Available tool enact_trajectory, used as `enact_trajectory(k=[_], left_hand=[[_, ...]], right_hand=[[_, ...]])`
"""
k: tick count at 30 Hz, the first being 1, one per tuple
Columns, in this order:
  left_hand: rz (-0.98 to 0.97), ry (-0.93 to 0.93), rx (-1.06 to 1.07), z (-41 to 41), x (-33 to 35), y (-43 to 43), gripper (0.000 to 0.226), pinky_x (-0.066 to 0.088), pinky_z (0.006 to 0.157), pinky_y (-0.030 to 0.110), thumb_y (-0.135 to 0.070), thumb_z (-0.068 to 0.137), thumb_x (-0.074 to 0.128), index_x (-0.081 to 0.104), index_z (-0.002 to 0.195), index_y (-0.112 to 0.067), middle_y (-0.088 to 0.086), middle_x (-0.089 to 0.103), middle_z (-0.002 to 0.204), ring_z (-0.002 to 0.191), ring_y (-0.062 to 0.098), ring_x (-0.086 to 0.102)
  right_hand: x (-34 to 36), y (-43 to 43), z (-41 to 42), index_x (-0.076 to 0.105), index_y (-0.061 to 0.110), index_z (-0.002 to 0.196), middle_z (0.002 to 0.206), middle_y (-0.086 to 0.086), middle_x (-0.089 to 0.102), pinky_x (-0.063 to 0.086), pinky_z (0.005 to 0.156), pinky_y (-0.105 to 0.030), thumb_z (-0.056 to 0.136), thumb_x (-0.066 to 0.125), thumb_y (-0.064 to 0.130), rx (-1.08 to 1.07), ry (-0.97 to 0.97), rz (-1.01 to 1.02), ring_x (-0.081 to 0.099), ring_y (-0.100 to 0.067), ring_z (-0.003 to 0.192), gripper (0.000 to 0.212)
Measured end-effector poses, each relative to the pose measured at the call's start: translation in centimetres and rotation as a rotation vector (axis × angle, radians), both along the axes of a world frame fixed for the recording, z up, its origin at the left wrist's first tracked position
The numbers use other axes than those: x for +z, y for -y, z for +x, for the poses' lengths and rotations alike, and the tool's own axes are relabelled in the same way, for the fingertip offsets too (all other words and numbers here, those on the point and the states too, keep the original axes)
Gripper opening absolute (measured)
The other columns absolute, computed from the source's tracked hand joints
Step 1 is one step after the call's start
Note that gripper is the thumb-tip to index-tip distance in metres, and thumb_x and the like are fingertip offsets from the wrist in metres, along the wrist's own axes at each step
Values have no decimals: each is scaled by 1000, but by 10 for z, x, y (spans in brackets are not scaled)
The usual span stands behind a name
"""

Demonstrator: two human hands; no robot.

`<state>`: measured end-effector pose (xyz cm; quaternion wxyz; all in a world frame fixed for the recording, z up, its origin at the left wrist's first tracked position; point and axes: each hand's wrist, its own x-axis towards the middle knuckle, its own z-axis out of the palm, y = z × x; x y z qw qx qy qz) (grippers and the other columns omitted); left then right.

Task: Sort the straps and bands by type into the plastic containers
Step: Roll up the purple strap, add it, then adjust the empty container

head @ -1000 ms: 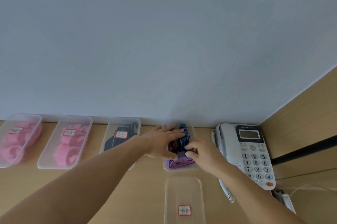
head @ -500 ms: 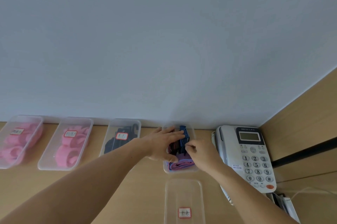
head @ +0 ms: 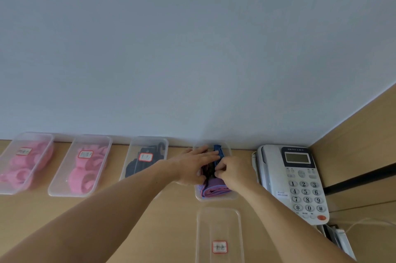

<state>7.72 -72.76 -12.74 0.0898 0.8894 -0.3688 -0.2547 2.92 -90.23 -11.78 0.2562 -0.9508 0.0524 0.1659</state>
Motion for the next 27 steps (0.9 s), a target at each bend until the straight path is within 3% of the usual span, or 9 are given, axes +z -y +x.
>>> enact_trajectory(k=[3, 6, 10, 12, 17, 19, 23, 27], left_hand=[[55, 55, -47, -1, -3, -2, 77, 7, 122, 45, -34, 93, 49, 6, 157, -33, -17, -1, 164, 151, 12, -6], [84, 142, -85, -4, -5, -4, 69, 3, 122, 47, -37, 99, 39, 3, 157, -31, -15, -3, 164, 151, 13, -9], [122, 316, -101, -9, -12, -3, 61, -7, 120, 53, -45, 100, 17, 5, 157, -27, -9, -1, 165, 151, 15, -15], [130, 365, -90, -12, -15, -3, 67, -13, 119, 51, -48, 94, 6, 2, 157, -26, -7, -4, 165, 149, 13, -18], [160, 358, -35, -21, -16, -7, 78, -18, 117, 46, -50, 85, -6, -3, 157, -21, -4, -11, 164, 144, 8, -24], [199, 339, -23, -22, -15, -5, 74, -17, 117, 46, -49, 89, -4, -3, 157, -20, -3, -12, 164, 148, 10, -18], [251, 311, -9, -22, -8, 6, 63, -11, 119, 48, -41, 103, 21, -2, 157, -19, -2, -12, 164, 151, 13, -12], [191, 304, 87, -36, -5, 5, 63, -8, 121, 47, -41, 103, 23, -2, 157, -22, -3, -10, 165, 151, 14, -13]], right_hand=[[5, 3, 0, 72, 28, 82, 93, 12, 71, 51, 78, -29, 85, 65, 25, 21, -15, 10, 64, -12, 90, 8], [-2, 8, -10, 72, 29, 95, 101, 13, 67, 48, 79, -28, 90, 56, 27, 177, 70, -55, 61, -11, 95, 17], [-11, 19, -18, 72, 25, 103, 104, 11, 64, 43, 80, -22, 90, 53, 40, 213, 336, -82, 57, -14, 97, 28], [-18, 23, -22, 73, 19, 106, 109, 8, 67, 52, 85, -30, 86, 50, 42, 251, 463, -152, 58, -17, 101, 38], [-33, 26, -29, 71, 21, 114, 126, 6, 65, 54, 88, -43, 91, 43, 48, 289, 369, -232, 57, -24, 116, 45], [-33, 24, -32, 71, 26, 111, 127, 7, 64, 54, 85, -43, 93, 39, 48, 273, 360, -254, 55, -23, 117, 44], [-32, 22, -37, 71, 30, 111, 131, 7, 62, 53, 84, -42, 95, 35, 47, 267, 332, -256, 58, -24, 116, 43], [-33, 23, -37, 69, 22, 119, 135, 3, 60, 53, 89, -46, 93, 35, 49, 227, 348, -180, 57, -26, 118, 50]])
